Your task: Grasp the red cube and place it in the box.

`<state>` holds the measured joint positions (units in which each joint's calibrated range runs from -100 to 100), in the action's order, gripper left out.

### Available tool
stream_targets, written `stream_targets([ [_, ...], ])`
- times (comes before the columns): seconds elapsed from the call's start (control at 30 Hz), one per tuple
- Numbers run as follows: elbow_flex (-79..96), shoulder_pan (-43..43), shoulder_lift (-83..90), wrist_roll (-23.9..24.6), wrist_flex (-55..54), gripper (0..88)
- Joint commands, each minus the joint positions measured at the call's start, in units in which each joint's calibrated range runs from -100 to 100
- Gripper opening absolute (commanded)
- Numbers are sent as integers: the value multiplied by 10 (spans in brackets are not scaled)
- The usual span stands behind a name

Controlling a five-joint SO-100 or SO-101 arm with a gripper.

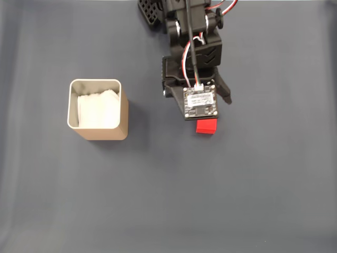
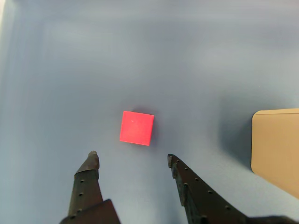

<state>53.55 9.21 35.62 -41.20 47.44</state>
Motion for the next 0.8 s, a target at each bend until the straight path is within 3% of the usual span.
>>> stream_targets([
  [0.0,-1,-11,-5,-4,-18,371],
  [0.77,35,1,-46,-4,-117,385],
])
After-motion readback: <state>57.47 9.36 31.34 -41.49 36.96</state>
